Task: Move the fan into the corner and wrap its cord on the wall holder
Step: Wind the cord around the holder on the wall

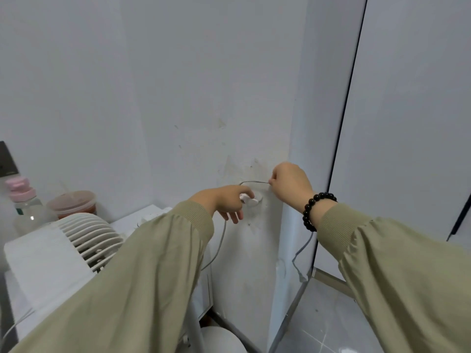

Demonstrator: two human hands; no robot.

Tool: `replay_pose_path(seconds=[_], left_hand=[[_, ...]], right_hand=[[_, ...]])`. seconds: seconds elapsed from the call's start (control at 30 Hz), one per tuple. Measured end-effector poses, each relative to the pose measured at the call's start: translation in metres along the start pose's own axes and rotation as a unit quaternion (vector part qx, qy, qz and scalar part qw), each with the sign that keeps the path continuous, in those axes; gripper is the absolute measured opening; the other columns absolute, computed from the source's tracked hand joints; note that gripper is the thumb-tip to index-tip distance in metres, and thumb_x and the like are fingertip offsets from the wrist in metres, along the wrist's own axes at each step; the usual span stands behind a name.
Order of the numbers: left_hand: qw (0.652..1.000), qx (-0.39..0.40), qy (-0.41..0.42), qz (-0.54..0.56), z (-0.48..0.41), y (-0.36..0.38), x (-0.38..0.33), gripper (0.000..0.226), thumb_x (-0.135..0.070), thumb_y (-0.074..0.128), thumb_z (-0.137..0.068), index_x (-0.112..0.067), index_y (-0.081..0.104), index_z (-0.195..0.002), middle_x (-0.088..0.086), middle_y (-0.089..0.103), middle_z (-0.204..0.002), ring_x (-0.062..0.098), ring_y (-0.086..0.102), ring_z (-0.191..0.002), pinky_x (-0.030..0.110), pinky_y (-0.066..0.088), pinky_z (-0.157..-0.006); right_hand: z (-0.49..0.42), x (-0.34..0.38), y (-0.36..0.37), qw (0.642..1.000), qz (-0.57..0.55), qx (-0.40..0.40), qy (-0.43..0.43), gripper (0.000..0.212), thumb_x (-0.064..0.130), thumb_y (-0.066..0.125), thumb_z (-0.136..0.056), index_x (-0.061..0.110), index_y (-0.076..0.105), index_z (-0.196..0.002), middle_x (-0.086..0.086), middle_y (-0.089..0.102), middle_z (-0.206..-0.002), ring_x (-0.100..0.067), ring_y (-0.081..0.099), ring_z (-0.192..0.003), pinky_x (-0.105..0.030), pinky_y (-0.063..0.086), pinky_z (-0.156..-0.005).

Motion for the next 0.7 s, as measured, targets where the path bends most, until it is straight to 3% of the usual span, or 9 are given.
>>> replay_pose_path(seconds=[0.1, 0.17, 0.33, 0.4, 0.5, 0.57, 0.63, 0.7], left_hand=[[1.0, 0.0, 0.006, -0.001, 0.002, -0.001, 0.003, 0.052, 0.006, 0.031, -0.085, -0.022, 0.042, -0.127, 0.012, 0.065, -0.087, 0.028, 0.066, -0.079, 0.029, 0.049, -0.066], [1.0, -0.008, 0.013, 0.002, 0.002, -0.001, 0.005, 0.053, 0.007, 0.029, -0.084, -0.022, 0.045, -0.125, 0.013, 0.065, -0.087, 0.028, 0.065, -0.077, 0.028, 0.048, -0.063], [0.998, -0.035, 0.037, 0.026, -0.003, -0.005, 0.008, 0.055, 0.009, 0.027, -0.081, -0.024, 0.055, -0.116, 0.011, 0.066, -0.082, 0.024, 0.065, -0.074, 0.026, 0.048, -0.062], [0.997, -0.046, 0.042, 0.046, -0.007, -0.004, 0.008, 0.053, 0.008, 0.027, -0.082, -0.025, 0.059, -0.109, 0.011, 0.066, -0.08, 0.023, 0.065, -0.071, 0.026, 0.047, -0.063], [0.989, -0.075, 0.038, 0.123, -0.014, -0.002, 0.011, 0.047, 0.008, 0.029, -0.082, -0.018, 0.064, -0.1, 0.009, 0.064, -0.07, 0.018, 0.063, -0.061, 0.025, 0.045, -0.06], [0.969, -0.138, 0.024, 0.204, -0.018, -0.006, 0.016, 0.039, 0.012, 0.034, -0.08, -0.011, 0.066, -0.084, 0.011, 0.062, -0.064, 0.017, 0.06, -0.053, 0.024, 0.044, -0.057], [0.94, -0.216, -0.02, 0.262, -0.023, -0.013, 0.028, 0.03, 0.014, 0.042, -0.078, -0.006, 0.063, -0.07, 0.014, 0.06, -0.063, 0.019, 0.057, -0.051, 0.026, 0.047, -0.058], [0.921, -0.264, -0.089, 0.273, -0.032, -0.018, 0.048, 0.02, 0.007, 0.048, -0.081, -0.002, 0.062, -0.07, 0.014, 0.062, -0.067, 0.025, 0.061, -0.06, 0.032, 0.053, -0.069]], right_hand=[[0.013, 0.004, 0.009, 0.995, 0.096, 0.013, -0.021, 0.033, -0.008, 0.041, -0.085, 0.008, 0.032, -0.057, -0.004, 0.036, -0.058, -0.021, 0.037, -0.053, -0.029, 0.031, -0.053], [0.021, 0.005, 0.017, 0.991, 0.13, 0.022, -0.036, 0.036, -0.01, 0.038, -0.084, 0.011, 0.027, -0.057, -0.003, 0.032, -0.058, -0.022, 0.036, -0.054, -0.03, 0.033, -0.059], [0.031, 0.0, 0.055, 0.988, 0.143, 0.044, -0.031, 0.029, -0.008, 0.038, -0.087, 0.009, 0.039, -0.064, -0.002, 0.042, -0.065, -0.028, 0.049, -0.074, -0.03, 0.037, -0.063], [0.033, -0.001, 0.069, 0.992, 0.119, 0.043, -0.024, 0.02, -0.005, 0.039, -0.089, 0.005, 0.054, -0.08, -0.007, 0.057, -0.081, -0.031, 0.058, -0.085, -0.031, 0.038, -0.064], [0.031, -0.001, 0.093, 0.995, 0.086, 0.042, -0.01, 0.022, 0.0, 0.041, -0.089, 0.005, 0.059, -0.101, -0.011, 0.064, -0.101, -0.031, 0.062, -0.095, -0.03, 0.038, -0.065], [0.027, -0.003, 0.106, 0.999, 0.038, 0.028, 0.013, 0.017, 0.002, 0.043, -0.088, 0.006, 0.059, -0.093, -0.011, 0.064, -0.096, -0.031, 0.061, -0.09, -0.03, 0.037, -0.062], [0.023, -0.005, 0.115, 0.999, -0.006, 0.011, 0.044, 0.018, 0.001, 0.043, -0.086, 0.01, 0.048, -0.071, -0.006, 0.057, -0.077, -0.03, 0.057, -0.076, -0.03, 0.034, -0.056], [0.021, -0.006, 0.124, 0.994, -0.063, 0.003, 0.086, 0.029, 0.002, 0.043, -0.083, 0.013, 0.035, -0.057, 0.0, 0.042, -0.059, -0.024, 0.047, -0.061, -0.027, 0.028, -0.047]])
Point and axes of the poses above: each hand's wrist, its own z-axis away from the middle knuckle, its own y-axis out of the palm, x = y × z, the point moved 4 cm from there along -z, towards the middle knuckle
